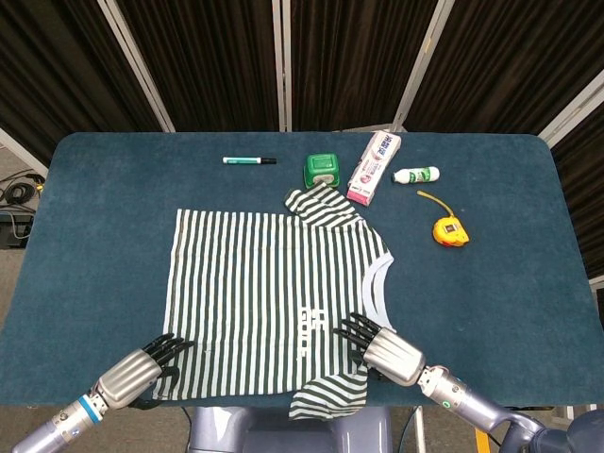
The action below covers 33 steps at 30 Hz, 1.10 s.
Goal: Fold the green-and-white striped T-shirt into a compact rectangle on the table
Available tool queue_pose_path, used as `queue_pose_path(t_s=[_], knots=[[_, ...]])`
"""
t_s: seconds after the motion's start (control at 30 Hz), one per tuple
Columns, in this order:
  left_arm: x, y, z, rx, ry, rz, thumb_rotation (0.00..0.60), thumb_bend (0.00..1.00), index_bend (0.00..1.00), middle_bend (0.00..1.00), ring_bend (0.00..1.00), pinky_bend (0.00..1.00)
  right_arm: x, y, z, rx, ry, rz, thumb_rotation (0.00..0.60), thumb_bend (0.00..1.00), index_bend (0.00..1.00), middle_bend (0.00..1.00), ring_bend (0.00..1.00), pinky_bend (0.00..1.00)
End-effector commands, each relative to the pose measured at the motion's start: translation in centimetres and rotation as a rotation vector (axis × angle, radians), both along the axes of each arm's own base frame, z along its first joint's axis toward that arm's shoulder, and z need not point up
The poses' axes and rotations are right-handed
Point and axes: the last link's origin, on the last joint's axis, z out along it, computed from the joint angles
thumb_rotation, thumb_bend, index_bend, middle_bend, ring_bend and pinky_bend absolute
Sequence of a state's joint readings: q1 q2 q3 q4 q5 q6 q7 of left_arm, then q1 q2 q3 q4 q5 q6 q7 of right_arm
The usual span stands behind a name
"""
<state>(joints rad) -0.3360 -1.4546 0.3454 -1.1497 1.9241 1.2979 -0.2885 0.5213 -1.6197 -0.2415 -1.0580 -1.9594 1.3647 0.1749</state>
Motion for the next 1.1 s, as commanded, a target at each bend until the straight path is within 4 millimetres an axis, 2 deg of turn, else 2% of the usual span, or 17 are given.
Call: queue_pose_path(t_s=[0.03, 0.27, 0.37, 0.5, 0.67, 0.77, 1.1], knots=[[-0.1, 0.0, 0.0, 0.001, 0.002, 0.003, 0.6, 0.3, 0.5, 0.0, 0.0, 0.0, 0.0, 0.0, 0.0, 0.0, 0.001, 0.001, 0.6, 0.43, 0.75, 0.09, 0.0, 0.0], [-0.3, 0.1, -0.1, -0.002, 0.005, 0.008, 0.6, 0.43, 0.5, 0.0, 0.0, 0.0, 0.0, 0.0, -0.1, 0.001, -0.005, -0.004, 0.6, 0.43, 0.75, 0.09, 0.0, 0.0], [-0.2, 0.2, -0.2, 0.001, 0.006, 0.005, 0.6, 0.44, 0.51, 0.0, 0.0, 0.0, 0.0, 0.0, -0.1, 0.002, -0.002, -0.002, 0.6, 0.43, 0.75, 0.09, 0.0, 0.0], [0.0, 0.2, -0.4, -0.003, -0.006, 0.011, 0.6, 0.45, 0.59, 0.0, 0.0, 0.0, 0.0, 0.1, -0.1, 0.011, -0.002, 0.0, 0.6, 0.43, 0.75, 0.1, 0.0, 0.0], [0.5, 0.3, -0.4, -0.001, -0.023, 0.01, 0.6, 0.45, 0.78, 0.0, 0.0, 0.0, -0.1, -0.1, 0.0, 0.014, 0.012, 0.012, 0.6, 0.43, 0.75, 0.1, 0.0, 0.0], [0.6, 0.3, -0.3, 0.001, -0.027, 0.011, 0.6, 0.46, 0.83, 0.0, 0.0, 0.0, -0.1, -0.1, 0.1, 0.014, 0.02, 0.025, 0.6, 0.43, 0.75, 0.1, 0.0, 0.0], [1.3, -0.3, 0.6, -0.006, -0.064, -0.01, 0.6, 0.47, 0.85, 0.0, 0.0, 0.0, 0.4, 0.1, 0.9, 0.036, 0.066, 0.124, 0.6, 0.43, 0.75, 0.11, 0.0, 0.0]])
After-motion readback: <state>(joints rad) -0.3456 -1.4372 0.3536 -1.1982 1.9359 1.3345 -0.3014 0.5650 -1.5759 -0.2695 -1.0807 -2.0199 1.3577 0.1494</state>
